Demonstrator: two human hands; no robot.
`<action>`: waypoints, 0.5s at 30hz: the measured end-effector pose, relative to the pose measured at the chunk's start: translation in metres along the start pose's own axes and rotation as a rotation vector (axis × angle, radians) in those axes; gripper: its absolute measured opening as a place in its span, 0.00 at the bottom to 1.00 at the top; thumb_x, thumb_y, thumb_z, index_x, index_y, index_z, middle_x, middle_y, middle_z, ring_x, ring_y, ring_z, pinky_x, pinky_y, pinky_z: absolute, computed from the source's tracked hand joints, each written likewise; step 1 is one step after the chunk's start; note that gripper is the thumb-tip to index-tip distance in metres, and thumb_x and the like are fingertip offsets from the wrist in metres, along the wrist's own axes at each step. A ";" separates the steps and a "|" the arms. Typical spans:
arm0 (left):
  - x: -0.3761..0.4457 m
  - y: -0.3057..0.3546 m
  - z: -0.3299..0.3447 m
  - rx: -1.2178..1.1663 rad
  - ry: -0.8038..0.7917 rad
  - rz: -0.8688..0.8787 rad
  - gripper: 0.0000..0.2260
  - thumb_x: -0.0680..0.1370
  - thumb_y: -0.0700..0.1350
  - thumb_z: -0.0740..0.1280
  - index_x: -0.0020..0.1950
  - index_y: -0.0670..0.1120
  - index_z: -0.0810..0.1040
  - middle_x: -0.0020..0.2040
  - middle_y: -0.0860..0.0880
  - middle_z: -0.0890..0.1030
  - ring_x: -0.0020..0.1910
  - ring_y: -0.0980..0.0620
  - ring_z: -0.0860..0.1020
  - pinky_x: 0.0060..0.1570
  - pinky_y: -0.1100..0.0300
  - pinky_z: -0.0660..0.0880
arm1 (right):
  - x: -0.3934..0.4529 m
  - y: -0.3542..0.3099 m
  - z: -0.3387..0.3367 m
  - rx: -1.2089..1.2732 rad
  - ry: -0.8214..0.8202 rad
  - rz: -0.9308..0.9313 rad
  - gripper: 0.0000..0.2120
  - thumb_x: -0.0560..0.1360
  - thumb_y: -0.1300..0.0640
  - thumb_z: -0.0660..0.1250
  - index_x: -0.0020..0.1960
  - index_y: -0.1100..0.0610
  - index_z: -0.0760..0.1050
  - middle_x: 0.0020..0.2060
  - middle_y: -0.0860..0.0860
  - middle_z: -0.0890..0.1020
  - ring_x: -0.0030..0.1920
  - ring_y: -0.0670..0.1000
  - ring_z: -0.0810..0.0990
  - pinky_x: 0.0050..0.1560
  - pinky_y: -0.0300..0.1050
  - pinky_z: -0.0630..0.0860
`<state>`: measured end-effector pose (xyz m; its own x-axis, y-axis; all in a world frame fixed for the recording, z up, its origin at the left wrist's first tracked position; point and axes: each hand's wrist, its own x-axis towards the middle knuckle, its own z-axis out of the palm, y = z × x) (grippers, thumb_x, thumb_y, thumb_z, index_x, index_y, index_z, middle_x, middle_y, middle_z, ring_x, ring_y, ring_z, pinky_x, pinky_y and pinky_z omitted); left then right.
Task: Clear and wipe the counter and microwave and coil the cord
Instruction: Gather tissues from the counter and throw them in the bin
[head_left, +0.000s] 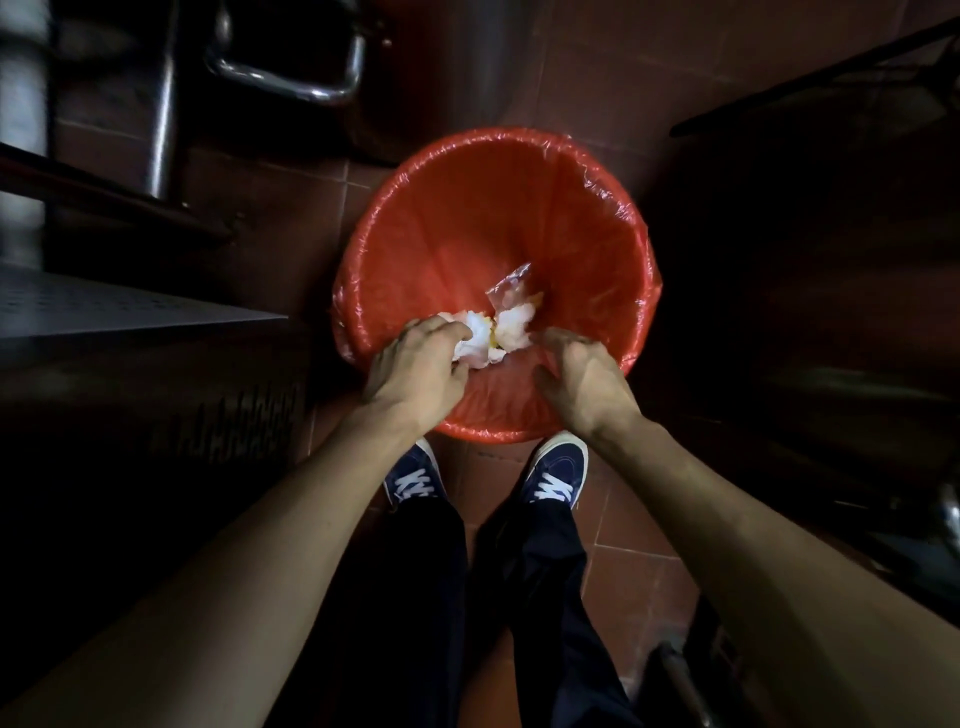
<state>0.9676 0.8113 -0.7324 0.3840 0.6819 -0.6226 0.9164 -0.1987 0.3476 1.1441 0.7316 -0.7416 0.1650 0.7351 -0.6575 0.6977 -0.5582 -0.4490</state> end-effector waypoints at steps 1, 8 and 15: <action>-0.005 0.002 -0.006 0.000 0.002 -0.001 0.16 0.78 0.46 0.68 0.66 0.53 0.76 0.64 0.52 0.77 0.64 0.47 0.73 0.62 0.51 0.73 | -0.006 -0.003 -0.004 -0.007 -0.005 -0.007 0.21 0.76 0.60 0.64 0.70 0.55 0.74 0.67 0.53 0.78 0.66 0.56 0.76 0.67 0.45 0.72; -0.062 0.030 -0.067 -0.011 0.023 0.021 0.17 0.80 0.48 0.64 0.69 0.52 0.74 0.67 0.52 0.76 0.66 0.46 0.73 0.64 0.51 0.71 | -0.062 -0.043 -0.049 -0.057 0.081 -0.078 0.18 0.78 0.58 0.63 0.68 0.55 0.74 0.64 0.53 0.79 0.63 0.56 0.78 0.61 0.47 0.74; -0.150 0.063 -0.154 0.033 0.052 0.066 0.20 0.81 0.51 0.61 0.73 0.51 0.70 0.71 0.51 0.73 0.69 0.46 0.70 0.70 0.49 0.66 | -0.154 -0.113 -0.118 -0.122 0.129 -0.158 0.19 0.76 0.57 0.64 0.66 0.56 0.75 0.62 0.53 0.80 0.59 0.59 0.79 0.57 0.54 0.78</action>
<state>0.9499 0.8052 -0.5091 0.4376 0.7022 -0.5616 0.8930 -0.2665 0.3626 1.1222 0.7264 -0.5183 0.1288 0.8571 -0.4987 0.7997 -0.3872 -0.4589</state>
